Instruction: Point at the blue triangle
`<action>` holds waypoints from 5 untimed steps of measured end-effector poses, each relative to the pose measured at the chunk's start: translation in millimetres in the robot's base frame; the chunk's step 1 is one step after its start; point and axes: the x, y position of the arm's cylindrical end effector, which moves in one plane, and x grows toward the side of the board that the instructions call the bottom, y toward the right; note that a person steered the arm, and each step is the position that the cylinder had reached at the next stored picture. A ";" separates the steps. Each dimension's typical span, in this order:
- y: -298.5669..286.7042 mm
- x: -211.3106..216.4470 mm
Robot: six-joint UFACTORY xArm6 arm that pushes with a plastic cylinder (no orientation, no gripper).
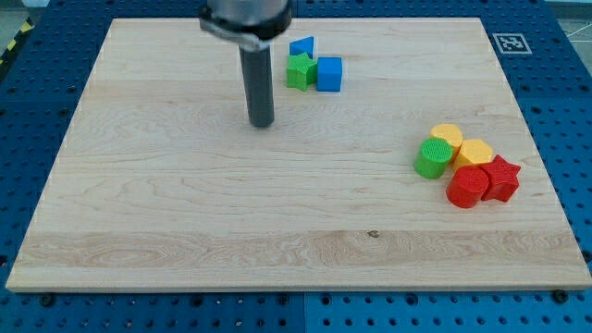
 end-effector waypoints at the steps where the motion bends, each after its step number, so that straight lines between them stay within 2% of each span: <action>1: 4.1 -104.1; 2: 18.1 -174.4; 3: 26.3 -170.5; 5: 99.0 -139.2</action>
